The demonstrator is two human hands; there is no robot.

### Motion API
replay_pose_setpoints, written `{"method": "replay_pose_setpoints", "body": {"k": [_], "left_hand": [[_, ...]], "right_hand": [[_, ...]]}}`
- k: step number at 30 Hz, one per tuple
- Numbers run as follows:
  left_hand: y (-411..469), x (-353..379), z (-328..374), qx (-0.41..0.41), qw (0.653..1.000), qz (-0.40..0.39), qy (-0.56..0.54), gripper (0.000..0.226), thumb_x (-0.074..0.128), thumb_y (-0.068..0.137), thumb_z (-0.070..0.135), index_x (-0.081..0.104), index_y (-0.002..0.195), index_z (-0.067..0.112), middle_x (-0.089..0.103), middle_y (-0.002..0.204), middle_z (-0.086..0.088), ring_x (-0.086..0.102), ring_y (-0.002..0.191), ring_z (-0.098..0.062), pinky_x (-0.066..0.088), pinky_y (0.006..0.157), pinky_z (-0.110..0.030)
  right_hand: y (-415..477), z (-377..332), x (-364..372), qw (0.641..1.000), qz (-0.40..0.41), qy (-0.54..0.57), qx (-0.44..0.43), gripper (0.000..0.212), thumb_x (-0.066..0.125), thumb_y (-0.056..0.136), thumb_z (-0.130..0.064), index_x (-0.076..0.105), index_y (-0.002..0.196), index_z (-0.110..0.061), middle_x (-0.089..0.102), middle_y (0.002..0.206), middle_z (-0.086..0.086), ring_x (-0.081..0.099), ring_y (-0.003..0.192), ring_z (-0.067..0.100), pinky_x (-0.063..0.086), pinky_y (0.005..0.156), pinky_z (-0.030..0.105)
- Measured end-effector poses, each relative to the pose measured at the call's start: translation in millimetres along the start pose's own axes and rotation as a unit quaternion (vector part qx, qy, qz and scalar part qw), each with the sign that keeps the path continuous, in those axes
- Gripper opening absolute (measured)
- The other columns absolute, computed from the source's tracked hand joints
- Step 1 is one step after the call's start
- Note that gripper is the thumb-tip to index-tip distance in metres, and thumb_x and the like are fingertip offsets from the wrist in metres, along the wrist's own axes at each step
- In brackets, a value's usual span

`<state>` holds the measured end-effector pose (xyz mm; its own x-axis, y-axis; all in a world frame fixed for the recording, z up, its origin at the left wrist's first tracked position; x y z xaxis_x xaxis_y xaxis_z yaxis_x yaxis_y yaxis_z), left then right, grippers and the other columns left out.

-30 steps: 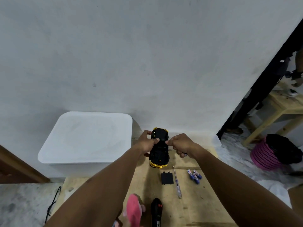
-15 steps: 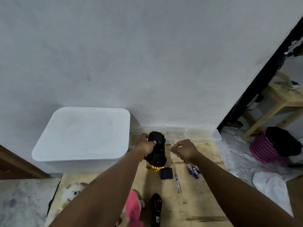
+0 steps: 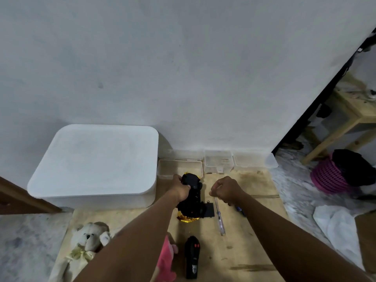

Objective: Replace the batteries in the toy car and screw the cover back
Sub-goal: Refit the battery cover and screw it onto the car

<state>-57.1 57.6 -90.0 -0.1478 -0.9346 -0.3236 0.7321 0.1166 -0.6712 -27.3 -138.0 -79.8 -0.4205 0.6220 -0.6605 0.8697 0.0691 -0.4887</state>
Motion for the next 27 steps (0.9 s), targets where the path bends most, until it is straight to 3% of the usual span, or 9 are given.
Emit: {"method": "replay_pose_setpoints", "body": {"k": [4, 8, 12, 18, 24, 27], "left_hand": [[9, 3, -12, -0.010, 1.000, 0.005, 0.001, 0.032, 0.051, 0.098, 0.018, 0.040, 0.128, 0.020, 0.057, 0.116, -0.010, 0.060, 0.104, -0.030, 0.054, 0.093, -0.045], [16, 8, -30, -0.014, 1.000, 0.004, -0.004, 0.037, 0.054, 0.098, 0.019, 0.043, 0.133, 0.021, 0.057, 0.127, -0.009, 0.057, 0.113, -0.031, 0.050, 0.100, -0.046], [23, 1, -42, -0.007, 1.000, 0.026, -0.009, 0.041, 0.054, 0.099, 0.018, 0.044, 0.139, 0.018, 0.054, 0.134, -0.010, 0.054, 0.120, -0.032, 0.047, 0.103, -0.045], [29, -1, -45, -0.010, 0.999, 0.011, -0.029, 0.044, 0.055, 0.097, 0.015, 0.043, 0.139, 0.019, 0.058, 0.127, -0.011, 0.059, 0.112, -0.031, 0.051, 0.099, -0.045], [31, 0, -46, -0.020, 0.999, 0.010, -0.036, 0.045, 0.055, 0.096, 0.012, 0.045, 0.139, 0.020, 0.059, 0.125, -0.012, 0.060, 0.110, -0.031, 0.052, 0.097, -0.043], [30, 0, -47, -0.024, 0.999, 0.010, -0.035, 0.044, 0.055, 0.096, 0.011, 0.045, 0.138, 0.019, 0.059, 0.124, -0.012, 0.060, 0.109, -0.031, 0.053, 0.095, -0.042]], "right_hand": [[12, 13, 18, 0.994, 0.008, -0.107, -0.015, 0.028, 0.081, 0.077, -0.026, 0.068, 0.101, -0.019, 0.064, 0.108, 0.003, 0.055, 0.087, 0.016, 0.043, 0.072, 0.023], [17, 26, 38, 0.985, -0.026, -0.167, -0.023, 0.040, 0.077, 0.081, -0.032, 0.063, 0.116, -0.019, 0.063, 0.114, 0.005, 0.060, 0.097, 0.020, 0.044, 0.077, 0.026], [16, 32, 47, 0.986, 0.004, -0.159, -0.043, 0.034, 0.078, 0.082, -0.035, 0.063, 0.110, -0.023, 0.062, 0.102, 0.000, 0.062, 0.090, 0.019, 0.048, 0.073, 0.029], [23, 36, 49, 0.989, -0.020, -0.138, -0.057, 0.011, 0.080, 0.080, -0.022, 0.071, 0.084, -0.018, 0.068, 0.085, -0.003, 0.066, 0.082, 0.016, 0.047, 0.066, 0.024], [25, 36, 50, 0.992, -0.010, -0.115, -0.057, 0.010, 0.079, 0.080, -0.020, 0.070, 0.081, -0.022, 0.070, 0.086, -0.002, 0.065, 0.074, 0.014, 0.056, 0.070, 0.029], [25, 37, 48, 0.993, 0.010, -0.102, -0.066, 0.012, 0.079, 0.081, -0.023, 0.069, 0.086, -0.021, 0.068, 0.087, -0.001, 0.065, 0.069, 0.016, 0.056, 0.065, 0.030]]}}
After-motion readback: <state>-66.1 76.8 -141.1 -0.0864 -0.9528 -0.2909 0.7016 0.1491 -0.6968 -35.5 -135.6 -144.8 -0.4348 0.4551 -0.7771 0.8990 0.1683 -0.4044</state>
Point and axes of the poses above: each hand's wrist, its own y-axis towards the middle knuckle, its own x-axis out of the palm, z = x × y, the point moved 5 cm from there along y, towards the middle knuckle
